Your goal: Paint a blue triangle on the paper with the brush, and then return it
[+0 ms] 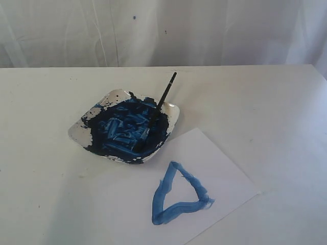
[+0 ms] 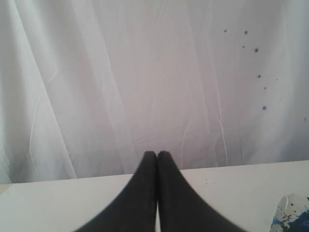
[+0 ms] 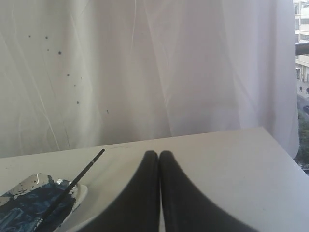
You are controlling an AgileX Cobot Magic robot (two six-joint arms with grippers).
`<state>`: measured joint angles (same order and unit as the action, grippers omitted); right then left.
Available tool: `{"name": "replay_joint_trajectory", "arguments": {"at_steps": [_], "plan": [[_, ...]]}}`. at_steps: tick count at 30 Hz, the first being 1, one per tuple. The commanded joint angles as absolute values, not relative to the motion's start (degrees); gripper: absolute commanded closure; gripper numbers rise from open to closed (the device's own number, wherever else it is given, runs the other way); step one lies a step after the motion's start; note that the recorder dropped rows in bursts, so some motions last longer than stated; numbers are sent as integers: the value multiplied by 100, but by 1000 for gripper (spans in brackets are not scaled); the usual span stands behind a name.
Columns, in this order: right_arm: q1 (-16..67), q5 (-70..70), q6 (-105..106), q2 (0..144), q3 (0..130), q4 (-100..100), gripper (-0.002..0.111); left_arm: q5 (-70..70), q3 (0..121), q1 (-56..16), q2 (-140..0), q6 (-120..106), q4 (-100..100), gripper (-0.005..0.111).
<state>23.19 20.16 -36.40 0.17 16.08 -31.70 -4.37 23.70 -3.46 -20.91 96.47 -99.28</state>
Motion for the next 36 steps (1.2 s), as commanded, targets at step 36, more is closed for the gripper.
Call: {"name": "replay_joint_trajectory", "arguments": {"at_steps": [36], "plan": [[2332, 2015, -3613, 0, 1583, -3169, 108, 79, 2147, -343, -1934, 11320, -9995, 107]]}}
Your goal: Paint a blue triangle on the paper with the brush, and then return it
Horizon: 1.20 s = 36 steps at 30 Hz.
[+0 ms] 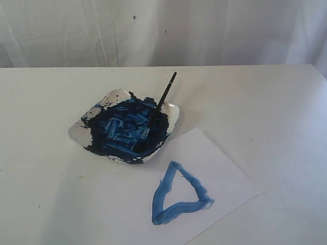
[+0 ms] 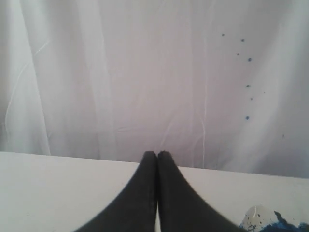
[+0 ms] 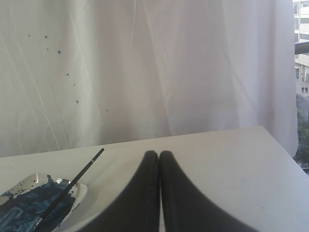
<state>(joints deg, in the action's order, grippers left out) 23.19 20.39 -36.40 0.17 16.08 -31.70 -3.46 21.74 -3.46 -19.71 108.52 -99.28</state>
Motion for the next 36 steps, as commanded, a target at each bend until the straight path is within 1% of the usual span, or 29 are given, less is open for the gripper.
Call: {"name": "replay_joint_trajectory", "arguments": {"at_steps": [1, 3, 5, 7, 11, 12, 14, 15, 16, 19, 23, 26, 29, 30, 32, 35, 36], "plan": [[2332, 2015, -3613, 0, 1583, -3169, 108, 100, 2147, -343, -1934, 11320, -9995, 107], [2332, 2015, -3613, 0, 1583, -3169, 108, 100, 2147, -343, -1909, 10921, -9950, 107], [2332, 2015, -3613, 0, 1583, -3169, 108, 100, 2147, -343, -1866, 9252, -8531, 107], [2332, 2015, -3613, 0, 1583, -3169, 108, 150, 2147, -343, -1749, 6459, -5840, 107], [2332, 2015, -3613, 0, 1583, -3169, 108, 362, 2137, -343, -1492, 209, 262, 107], [2332, 2015, -3613, 0, 1583, -3169, 108, 484, 2137, -343, -1460, -1128, 1371, 107], [2332, 2015, -3613, 0, 1583, -3169, 108, 741, 2137, -343, -1447, -2886, 2634, 107], [2332, 2005, -3611, 0, 1583, -3169, 108, 900, 2137, -343, -1447, -3502, 2963, 107], [2332, 2005, -3611, 0, 1583, -3169, 108, 1046, 2137, -343, -1447, -3826, 3178, 107], [2332, 2005, -3611, 0, 1583, -3169, 108, 1259, 2132, -343, -1447, -3812, 3220, 107], [2332, 2005, -3611, 0, 1583, -3169, 108, 1161, 1867, -343, -1447, -3581, 3232, 107], [2332, 2005, -3611, 0, 1583, -3169, 108, 845, 1472, -343, -1417, -3154, 3232, 107], [2332, 2017, -3611, 0, 1583, -3169, 108, 193, 1028, -297, -1268, -2486, 3252, 107], [2332, 2017, -3611, 0, 1583, -3169, 108, -42, 747, -243, -1091, -2262, 3252, 107], [2332, 2006, -3611, 0, 1583, -3169, 108, 0, 421, -64, -695, -2261, 3252, 107], [2332, 2006, -3611, 0, 1583, -3169, 108, 0, 147, 150, -160, -2272, 3252, 107], [2332, 2006, -3611, 0, 1583, -3169, 108, 0, 65, 350, 0, -2272, 3252, 107]]}}
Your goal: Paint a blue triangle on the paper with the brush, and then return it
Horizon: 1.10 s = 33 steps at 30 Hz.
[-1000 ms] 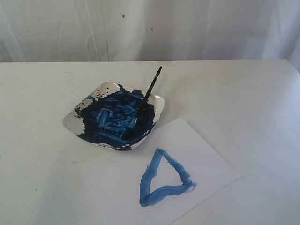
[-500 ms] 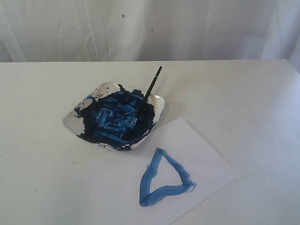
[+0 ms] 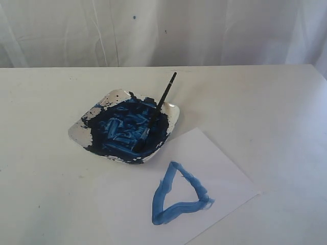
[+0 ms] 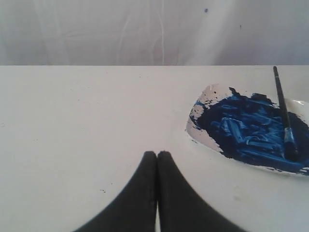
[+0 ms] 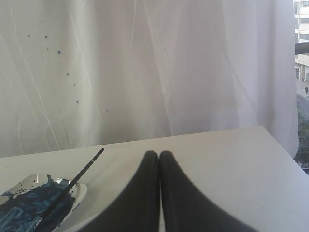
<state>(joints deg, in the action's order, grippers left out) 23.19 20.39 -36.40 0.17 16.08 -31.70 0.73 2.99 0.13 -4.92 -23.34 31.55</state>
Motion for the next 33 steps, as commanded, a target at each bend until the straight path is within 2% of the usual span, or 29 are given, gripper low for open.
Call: {"name": "replay_joint_trajectory", "arguments": {"at_steps": [1, 11, 15, 22, 33], "plan": [[2332, 2006, -3611, 0, 1583, -3169, 108, 63, 26, 488, 0, -2285, 3252, 107], [2332, 2006, -3611, 0, 1583, -3131, 108, 233, 4, 621, 0, -2428, 3093, 107], [2332, 2006, -3611, 0, 1583, -3131, 108, 848, 4, 621, 0, -2320, 2594, 107], [2332, 2006, -3611, 0, 1583, -3131, 108, 1660, 4, 621, 0, -687, 743, 107], [2332, 2006, -3611, 0, 1583, -3131, 108, 1635, 0, 621, 0, 334, 111, 107]]}}
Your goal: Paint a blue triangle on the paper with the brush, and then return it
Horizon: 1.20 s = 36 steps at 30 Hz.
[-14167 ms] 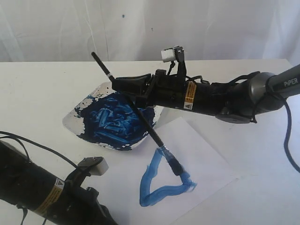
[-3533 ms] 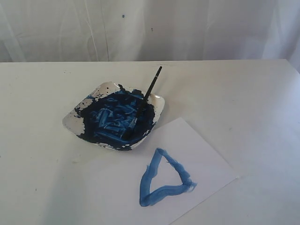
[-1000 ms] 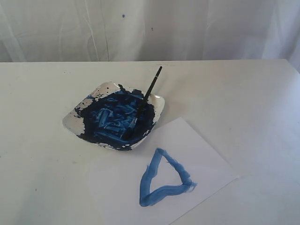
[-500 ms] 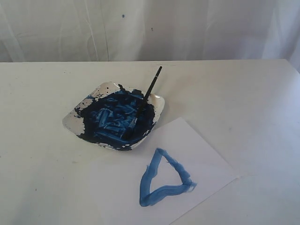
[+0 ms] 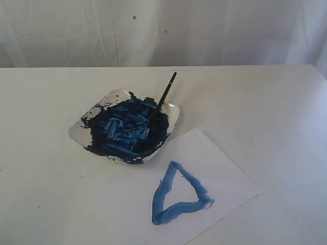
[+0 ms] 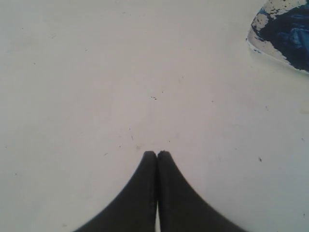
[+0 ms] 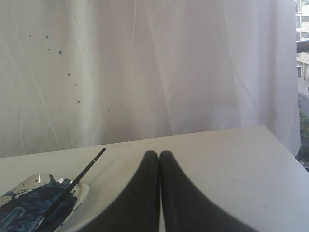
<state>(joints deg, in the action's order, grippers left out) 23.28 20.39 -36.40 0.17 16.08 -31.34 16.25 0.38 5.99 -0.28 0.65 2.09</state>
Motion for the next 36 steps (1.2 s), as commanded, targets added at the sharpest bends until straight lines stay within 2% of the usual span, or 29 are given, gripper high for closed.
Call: {"name": "replay_joint_trajectory", "arguments": {"at_steps": [1, 6, 18, 36], "plan": [[2332, 2006, -3611, 0, 1583, -3131, 108, 1635, 0, 621, 0, 409, 74, 107], [2332, 2006, -3611, 0, 1583, -3131, 108, 1635, 0, 581, 0, 613, 0, 107], [2332, 2006, -3611, 0, 1583, -3131, 108, 1600, 0, -263, 0, 470, -90, 107], [2332, 2006, -3705, 0, 1583, -3131, 108, 1545, 0, -291, 0, 444, -90, 107]]}}
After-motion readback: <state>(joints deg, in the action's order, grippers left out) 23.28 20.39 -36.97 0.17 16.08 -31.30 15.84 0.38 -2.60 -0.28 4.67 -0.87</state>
